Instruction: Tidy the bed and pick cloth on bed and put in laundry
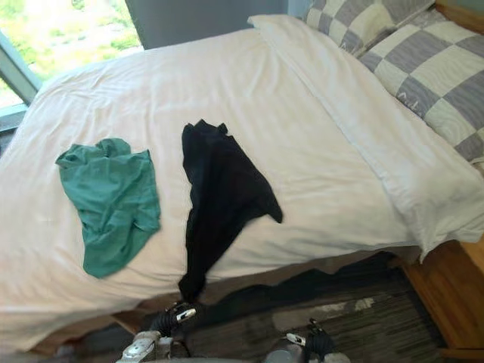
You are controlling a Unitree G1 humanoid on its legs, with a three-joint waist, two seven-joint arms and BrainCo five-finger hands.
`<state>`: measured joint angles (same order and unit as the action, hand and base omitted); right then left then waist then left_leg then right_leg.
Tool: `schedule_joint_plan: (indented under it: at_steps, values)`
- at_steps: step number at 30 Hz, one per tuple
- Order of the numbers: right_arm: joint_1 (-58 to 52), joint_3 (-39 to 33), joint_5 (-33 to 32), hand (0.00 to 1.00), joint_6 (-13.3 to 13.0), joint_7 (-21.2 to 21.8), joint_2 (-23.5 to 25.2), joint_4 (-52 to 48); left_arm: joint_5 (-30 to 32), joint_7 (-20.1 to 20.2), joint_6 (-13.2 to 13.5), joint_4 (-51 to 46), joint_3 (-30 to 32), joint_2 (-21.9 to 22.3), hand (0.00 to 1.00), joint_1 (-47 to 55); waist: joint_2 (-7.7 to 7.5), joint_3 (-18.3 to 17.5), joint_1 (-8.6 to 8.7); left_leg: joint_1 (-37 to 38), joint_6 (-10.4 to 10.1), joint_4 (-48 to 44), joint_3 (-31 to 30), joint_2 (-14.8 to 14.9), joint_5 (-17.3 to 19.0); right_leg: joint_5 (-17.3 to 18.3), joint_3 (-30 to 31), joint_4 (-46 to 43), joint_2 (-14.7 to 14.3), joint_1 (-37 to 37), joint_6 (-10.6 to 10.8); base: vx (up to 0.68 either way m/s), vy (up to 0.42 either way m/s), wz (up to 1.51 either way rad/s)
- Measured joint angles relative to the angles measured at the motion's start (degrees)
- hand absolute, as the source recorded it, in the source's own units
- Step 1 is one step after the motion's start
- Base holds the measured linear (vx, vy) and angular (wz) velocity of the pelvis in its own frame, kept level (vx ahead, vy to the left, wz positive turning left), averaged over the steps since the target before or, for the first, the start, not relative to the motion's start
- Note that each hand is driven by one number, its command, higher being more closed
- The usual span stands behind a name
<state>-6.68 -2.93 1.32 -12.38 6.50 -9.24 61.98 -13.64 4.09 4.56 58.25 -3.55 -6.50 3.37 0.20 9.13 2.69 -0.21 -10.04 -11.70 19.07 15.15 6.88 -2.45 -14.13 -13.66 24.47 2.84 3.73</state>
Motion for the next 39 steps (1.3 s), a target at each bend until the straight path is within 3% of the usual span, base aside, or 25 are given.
schedule_joint_plan:
  at_steps: [1, 2, 3, 4, 5, 6, 7, 10, 15, 19, 25, 28, 30, 34, 36, 39]
  values:
    - [-0.36, 0.63, 1.12, 0.0, -0.8, 0.82, 0.28, -0.11, -0.75, 0.11, -0.04, 0.19, 0.46, -0.32, 0.0, 0.57, -0.22, -0.13, -0.21, 1.23, 0.54, 1.67, 1.17, -0.22, -0.48, 0.33, -3.07, -1.68, -1.19, -0.01, -0.29, 0.16, 0.389, -0.69]
    - [-1.25, 2.26, 3.03, 0.0, -2.93, 2.37, 0.58, -0.42, -1.06, 0.76, -0.12, 0.29, 0.35, -1.09, 0.0, 0.92, -0.39, -0.46, -0.35, 2.68, 1.27, 4.47, 1.79, -0.67, -1.73, 3.53, -5.45, -3.09, -5.35, -0.38, 1.15, 0.25, 0.369, -0.26]
    - [-1.72, 3.07, 4.1, 0.0, -4.4, 3.16, 0.59, -1.41, -1.56, 1.32, -0.51, 0.33, 0.23, -1.19, 0.0, 0.83, -0.18, -0.6, 0.09, 3.02, 2.6, 6.96, 1.74, -1.37, -2.97, 7.94, -4.07, -3.12, -10.8, -0.85, 2.77, 0.25, 0.366, 0.05]
    - [-2.21, 4.31, 4.57, 0.0, -5.27, 3.8, 0.0, -2.91, -1.71, 2.35, -1.67, 0.37, 0.15, -0.96, 0.0, 0.34, 0.19, -0.55, 0.47, 2.75, 3.69, 8.96, 1.2, -2.28, -4.04, 11.41, -2.2, -1.79, -16.54, -1.44, 2.34, 0.19, 0.254, 0.29]
    - [-2.34, 5.14, 4.6, 0.0, -5.45, 4.02, -0.24, -3.28, -2.06, 2.55, -2.29, 0.52, 0.14, -0.75, 0.0, 0.02, 0.23, -0.54, 0.63, 2.54, 4.05, 9.39, 1.05, -2.85, -4.3, 12.61, -1.62, 0.07, -18.57, -2.12, 1.91, 0.08, 0.129, 0.33]
    - [-2.59, 6.43, 4.55, 0.0, -5.56, 4.23, -0.39, -3.63, -2.32, 2.96, -3.21, 0.59, 0.13, -0.65, 0.0, -0.01, -0.26, -0.78, 0.69, 2.13, 4.46, 9.42, 0.86, -4.36, -4.58, 13.04, -2.4, 3.34, -19.65, -4.25, 0.14, 0.07, 0.143, 0.37]
    - [-2.15, 7.45, 4.68, 0.0, -5.95, 4.77, -1.03, -3.74, -2.65, 3.03, -4.04, 0.61, -0.03, -0.06, 0.0, -0.66, -0.19, -1.0, 0.76, 2.46, 5.26, 9.66, 0.67, -6.43, -5.14, 12.96, -2.57, 4.51, -18.06, -5.64, 0.22, 0.05, 0.113, 0.42]
    - [-2.1, 8.91, 6.88, 0.0, -6.92, 4.68, -1.57, -3.71, -2.51, 2.91, -3.6, 0.4, -1.02, 0.67, 0.0, -0.16, -0.09, -1.21, 0.53, 4.45, 6.0, 10.2, -0.08, -7.65, -6.53, 12.96, -2.65, 4.58, -16.7, -8.64, 0.22, 0.07, 0.028, 0.41]
    - [-0.91, 13.92, 4.97, 0.0, -6.65, 4.36, -3.13, -2.29, -0.29, 2.96, -0.42, 0.41, -0.86, 0.93, 0.0, 0.31, -0.26, -1.69, -0.48, 5.15, 5.47, 15.65, -2.35, -8.38, -10.03, 12.95, -4.24, 6.07, -17.43, -9.24, 0.25, -0.01, -0.008, 0.32]
    - [0.36, 15.42, -1.97, 0.0, -3.71, 4.29, -3.01, -1.24, -0.73, 2.84, 2.11, 0.46, -0.07, 0.79, 0.0, 1.33, -0.38, -1.81, -0.68, 5.86, 5.18, 17.25, -2.11, -7.65, -11.06, 12.91, -3.94, 6.7, -18.22, -9.61, 0.28, -0.08, -0.014, 0.04]
    - [-0.03, 13.74, -15.02, 0.0, 1.68, 1.31, -2.57, -1.26, -6.55, -1.08, 0.86, 0.59, 5.37, 2.23, 0.0, 2.69, 0.56, -2.0, -0.71, 7.2, 4.96, 17.64, -0.92, -6.83, -11.12, 12.21, -3.97, 7.78, -19.06, -10.59, -0.61, -0.12, 0.012, -0.05]
    - [-2.1, 5.97, -22.8, 0.0, 3.22, -2.14, -0.14, -1.6, -13.32, -4.45, -0.58, 1.57, 11.75, 3.57, 0.0, 3.81, 1.24, -1.85, -0.97, 7.08, 4.54, 17.69, -0.12, -6.52, -10.67, 11.7, -4.16, 8.67, -19.42, -10.87, -0.96, -0.12, 0.028, -0.05]
    - [-4.88, -1.82, -30.26, 0.0, 3.21, -4.98, 2.56, -2.99, -18.94, -7.22, -1.65, 1.54, 17.84, 4.83, 0.0, 4.62, 1.48, -2.07, -2.01, 7.18, 4.89, 17.7, 3.44, -5.87, -10.13, 11.55, -4.58, 9.16, -19.39, -11.26, -0.79, -0.07, 0.02, 0.05]
    - [-7.75, -13.95, -39.21, 0.0, 2.4, -10.21, 5.07, -4.92, -22.08, -11.8, -2.58, 0.5, 29.76, 5.29, 0.0, 5.3, 1.68, -2.79, -2.45, 7.03, 4.89, 17.7, 7.59, -5.8, -10.14, 11.96, -5.79, 8.89, -18.23, -11.35, -0.16, 0.04, 0.034, 0.19]
    - [-8.99, -21.71, -41.54, 0.0, -0.47, -14.49, 4.72, -10.1, -24.05, -15.01, -2.73, -4.38, 37.22, 4.69, 0.0, 6.31, 1.48, -3.78, -3.05, 7.17, 5.04, 17.7, 8.21, -6.33, -10.16, 12.01, -6.04, 8.48, -17.16, -11.58, -0.01, 0.13, 0.047, 0.04]
    - [-9.51, -29.46, -41.74, 0.0, -3.19, -18.31, 3.12, -16.65, -26.4, -16.16, -2.69, -10.9, 43.35, 0.77, 0.0, 6.02, 0.49, -4.77, -3.4, 7.12, 5.51, 17.69, 7.58, -7.35, -10.41, 12.22, -7.12, 8.23, -16.23, -12.48, 0.54, 0.15, 0.015, 0.17]
